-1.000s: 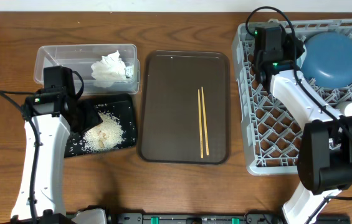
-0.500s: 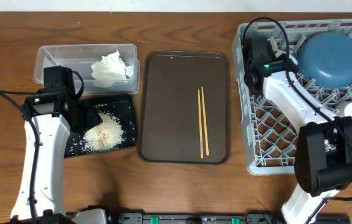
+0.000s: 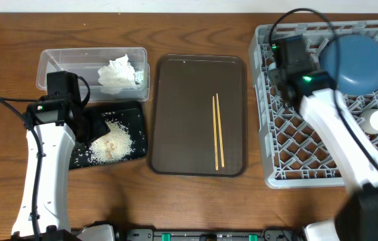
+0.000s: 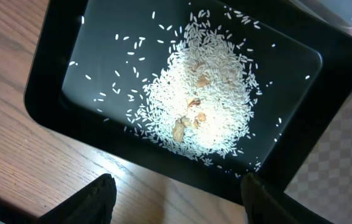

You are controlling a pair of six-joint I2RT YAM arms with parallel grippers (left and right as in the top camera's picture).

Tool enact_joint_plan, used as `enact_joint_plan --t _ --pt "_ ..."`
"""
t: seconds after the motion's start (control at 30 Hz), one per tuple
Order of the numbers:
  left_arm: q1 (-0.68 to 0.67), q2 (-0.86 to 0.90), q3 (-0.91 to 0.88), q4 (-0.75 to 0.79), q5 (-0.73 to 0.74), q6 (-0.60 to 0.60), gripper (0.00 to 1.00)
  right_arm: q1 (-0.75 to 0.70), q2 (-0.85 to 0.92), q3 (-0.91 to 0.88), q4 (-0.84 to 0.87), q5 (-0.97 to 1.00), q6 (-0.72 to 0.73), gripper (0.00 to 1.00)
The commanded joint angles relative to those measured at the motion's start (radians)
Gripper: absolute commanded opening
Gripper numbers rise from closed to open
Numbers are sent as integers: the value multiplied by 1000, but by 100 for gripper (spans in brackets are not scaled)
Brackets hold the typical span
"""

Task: Sort waste into correct bins and load items into the dishwasher rack
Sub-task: 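Lower the bowl into the rack's upper left and release it, then move the right gripper back left to the chopsticks on the tray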

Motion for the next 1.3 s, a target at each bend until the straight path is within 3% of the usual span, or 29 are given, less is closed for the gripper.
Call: enact_joint_plan --t 0.0,0.1,0.27,0.53,0.77,1.27 --pt "3 -5 6 -6 -16 -6 68 15 -80 5 -8 -441 27 75" --pt "3 -5 6 -6 -16 -6 68 18 -90 4 -6 -679 105 70" --pt "3 -5 6 -6 -16 -6 68 65 -54 2 -42 -716 208 69" --pt "3 -5 6 -6 -16 -6 68 200 61 0 -119 -566 296 59" --pt "3 -5 6 -6 -16 -6 68 277 189 0 -196 -401 491 54" --pt "3 -5 6 -6 -16 -6 68 344 356 0 -217 -398 603 46"
